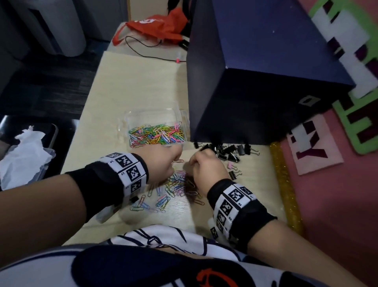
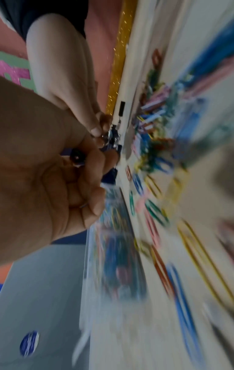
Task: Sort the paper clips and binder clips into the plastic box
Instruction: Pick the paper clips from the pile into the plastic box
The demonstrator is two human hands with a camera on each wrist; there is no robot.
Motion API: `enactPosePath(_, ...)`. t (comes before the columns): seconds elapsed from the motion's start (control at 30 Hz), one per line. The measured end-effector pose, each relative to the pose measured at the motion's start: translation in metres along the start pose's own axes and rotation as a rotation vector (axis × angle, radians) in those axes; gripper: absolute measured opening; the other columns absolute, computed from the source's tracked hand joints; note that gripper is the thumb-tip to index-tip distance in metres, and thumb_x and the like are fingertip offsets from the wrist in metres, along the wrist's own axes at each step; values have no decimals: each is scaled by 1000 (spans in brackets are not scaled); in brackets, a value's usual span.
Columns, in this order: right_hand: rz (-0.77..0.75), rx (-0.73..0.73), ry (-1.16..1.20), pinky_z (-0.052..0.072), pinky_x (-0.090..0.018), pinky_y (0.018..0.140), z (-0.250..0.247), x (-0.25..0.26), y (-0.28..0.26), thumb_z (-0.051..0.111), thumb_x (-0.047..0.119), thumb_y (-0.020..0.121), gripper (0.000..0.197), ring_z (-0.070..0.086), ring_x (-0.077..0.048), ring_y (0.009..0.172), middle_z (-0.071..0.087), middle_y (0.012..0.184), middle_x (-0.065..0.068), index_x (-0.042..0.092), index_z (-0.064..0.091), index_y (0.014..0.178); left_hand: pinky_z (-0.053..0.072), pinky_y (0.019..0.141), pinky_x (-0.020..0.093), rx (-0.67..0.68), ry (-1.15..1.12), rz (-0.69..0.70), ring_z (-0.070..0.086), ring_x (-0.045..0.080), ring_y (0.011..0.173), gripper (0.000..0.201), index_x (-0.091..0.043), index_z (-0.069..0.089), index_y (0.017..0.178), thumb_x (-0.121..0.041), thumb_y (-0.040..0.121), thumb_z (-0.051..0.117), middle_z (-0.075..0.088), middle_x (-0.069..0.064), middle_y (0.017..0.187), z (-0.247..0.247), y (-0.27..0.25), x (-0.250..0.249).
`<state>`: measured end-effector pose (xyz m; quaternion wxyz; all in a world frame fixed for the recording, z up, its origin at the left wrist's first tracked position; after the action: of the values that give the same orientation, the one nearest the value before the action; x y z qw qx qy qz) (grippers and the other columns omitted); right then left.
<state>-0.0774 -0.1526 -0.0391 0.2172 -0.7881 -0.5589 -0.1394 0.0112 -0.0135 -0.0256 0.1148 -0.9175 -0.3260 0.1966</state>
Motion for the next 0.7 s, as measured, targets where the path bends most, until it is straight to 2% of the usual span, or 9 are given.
enactPosePath(0.07,106,-105,58,36,-18,86,-7,-12,-1,48,6,91,26,55,-21,102,46,122,-5,12,62,111,48,64,33,-58,-117,31,57,26,74,16,-26,35,99,-25,92,49,60,1,80,-5,9,-14)
enactPosePath(0.13,160,-222,89,32,-17,98,-12,-21,-1,51,6,89,36,49,-22,118,41,134,-7,11,57,124,51,78,36,-156,-268,54,62,25,89,25,-24,40,116,-28,94,52,66,3,98,-10,16,-25)
enactPosePath(0.2,196,-282,37,30,-29,110,-13,-27,-1,54,8,86,48,36,-27,132,33,147,-10,12,50,134,48,92,35,-197,-359,80,60,22,107,43,-23,36,134,-27,94,54,61,4,122,-13,21,-30)
enactPosePath(0.23,220,-283,8,30,-35,112,-12,-28,-1,55,9,86,51,32,-28,135,29,150,-9,14,48,136,45,95,32,-195,-358,88,57,21,112,47,-23,35,138,-25,94,53,56,4,128,-14,21,-29)
enactPosePath(0.33,177,-268,-21,33,-38,109,-11,-26,-3,54,9,86,44,34,-27,131,36,144,-7,17,53,129,41,91,26,-140,-209,67,54,18,111,37,-23,48,130,-21,94,51,53,2,128,-10,15,-15)
enactPosePath(0.4,71,-212,-30,37,-35,104,-6,-21,-5,51,6,86,37,40,-24,123,44,132,-4,17,57,121,42,82,26,-80,-111,28,56,16,101,27,-25,56,117,-21,92,49,59,-1,118,-4,5,-2)
enactPosePath(0.47,-22,-85,-41,38,-31,100,1,-13,-6,49,7,89,30,42,-21,118,48,124,-3,17,59,116,42,77,26,-34,-9,-21,56,16,98,21,-26,59,110,-22,91,48,60,-4,112,1,-7,10)
enactPosePath(0.57,-112,109,-66,37,-28,99,14,-1,-3,46,6,91,33,43,-18,118,50,123,-1,19,59,117,44,77,28,-5,95,-77,57,20,99,20,-24,61,103,-21,90,46,59,-3,109,8,-22,25)
enactPosePath(0.7,-162,196,-164,38,-31,100,22,13,4,46,5,89,41,42,-21,119,48,125,-2,21,55,125,51,83,34,-29,124,-124,57,23,101,25,-22,61,107,-24,88,47,56,0,110,10,-34,38)
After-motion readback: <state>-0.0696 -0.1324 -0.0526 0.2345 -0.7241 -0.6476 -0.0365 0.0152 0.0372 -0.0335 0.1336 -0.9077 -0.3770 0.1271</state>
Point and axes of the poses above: each hand's wrist, its own y-axis towards the middle knuckle, its own z-axis out of the palm, x = y × z, the point moved 1 cm from there along y, towards the middle knuckle
